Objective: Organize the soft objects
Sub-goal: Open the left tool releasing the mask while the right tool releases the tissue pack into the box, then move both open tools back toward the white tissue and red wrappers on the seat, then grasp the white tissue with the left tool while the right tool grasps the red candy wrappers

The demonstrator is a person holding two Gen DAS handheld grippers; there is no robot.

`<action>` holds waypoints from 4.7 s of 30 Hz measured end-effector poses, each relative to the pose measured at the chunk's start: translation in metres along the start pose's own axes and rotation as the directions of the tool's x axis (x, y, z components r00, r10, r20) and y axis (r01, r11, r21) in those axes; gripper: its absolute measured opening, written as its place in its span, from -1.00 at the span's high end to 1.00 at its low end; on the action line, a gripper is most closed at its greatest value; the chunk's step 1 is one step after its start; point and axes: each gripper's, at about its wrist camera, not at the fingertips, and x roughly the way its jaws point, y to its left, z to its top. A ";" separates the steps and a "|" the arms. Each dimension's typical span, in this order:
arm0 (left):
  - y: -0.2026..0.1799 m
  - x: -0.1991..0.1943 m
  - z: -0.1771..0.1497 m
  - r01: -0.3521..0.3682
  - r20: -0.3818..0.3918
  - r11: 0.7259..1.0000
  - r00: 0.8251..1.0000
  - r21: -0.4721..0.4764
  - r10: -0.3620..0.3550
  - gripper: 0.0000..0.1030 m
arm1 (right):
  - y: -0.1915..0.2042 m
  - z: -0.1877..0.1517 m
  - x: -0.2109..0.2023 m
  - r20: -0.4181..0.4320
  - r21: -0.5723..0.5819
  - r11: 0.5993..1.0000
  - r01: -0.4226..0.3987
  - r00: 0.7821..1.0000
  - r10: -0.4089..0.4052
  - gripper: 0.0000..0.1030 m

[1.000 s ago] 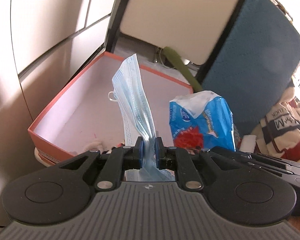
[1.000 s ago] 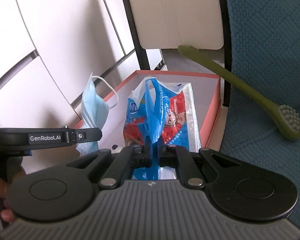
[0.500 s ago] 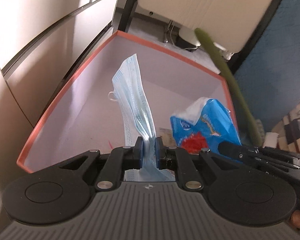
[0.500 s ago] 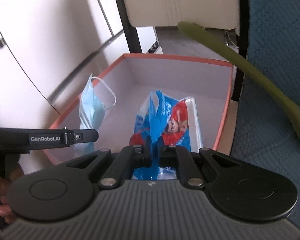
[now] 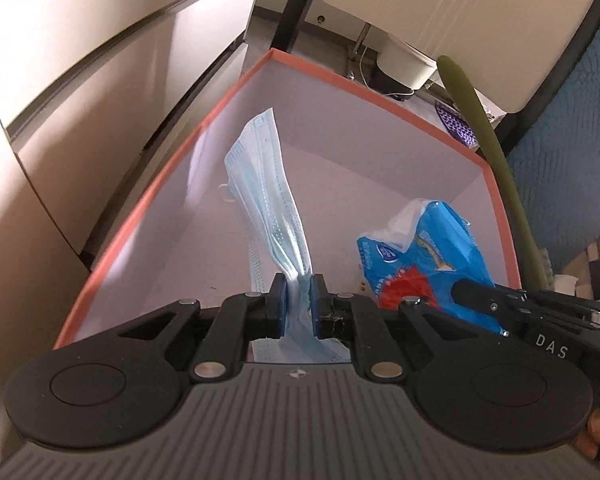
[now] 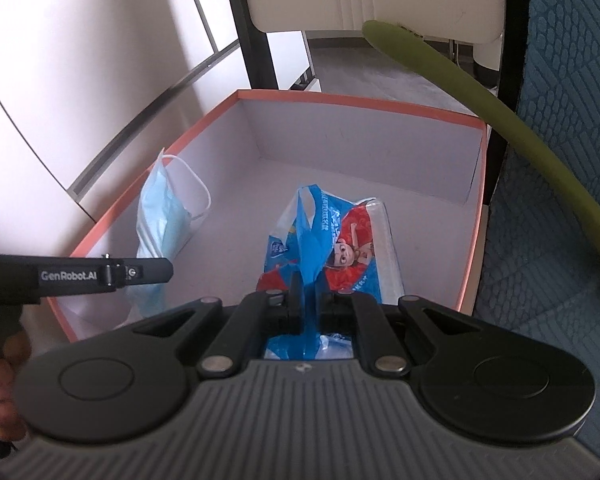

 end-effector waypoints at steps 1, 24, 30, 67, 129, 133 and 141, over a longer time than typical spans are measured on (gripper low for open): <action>-0.001 -0.003 0.000 -0.008 0.005 1.000 1.000 0.007 0.008 0.71 | 0.001 0.000 -0.001 0.002 0.002 1.000 0.000 1.000 0.000 0.80; -0.050 -0.096 -0.030 -0.012 0.171 0.998 0.985 0.056 0.002 0.05 | 0.008 -0.018 -0.092 0.142 -0.051 0.999 0.008 0.990 -0.001 -0.07; -0.080 -0.108 -0.056 0.022 0.184 0.995 0.982 0.092 -0.039 0.05 | -0.007 -0.038 -0.124 0.181 -0.022 0.999 0.040 0.983 -0.035 -0.07; -0.271 -0.092 -0.177 0.269 0.012 0.897 0.957 0.350 -0.291 0.05 | -0.143 -0.208 -0.247 0.173 0.284 0.891 0.353 0.895 -0.410 -0.06; -0.433 0.150 -0.098 0.399 -0.222 0.852 0.914 0.338 -0.340 0.05 | -0.321 -0.140 -0.124 0.180 0.521 0.767 0.374 0.830 -0.527 0.09; -0.433 0.163 -0.105 0.386 -0.209 0.846 0.921 0.369 -0.329 0.05 | -0.344 -0.136 -0.118 0.160 0.575 0.746 0.335 0.848 -0.505 0.23; -0.441 0.186 -0.124 0.403 -0.192 0.794 0.915 0.455 -0.355 0.05 | -0.364 -0.132 -0.107 0.139 0.633 0.708 0.314 0.853 -0.503 0.24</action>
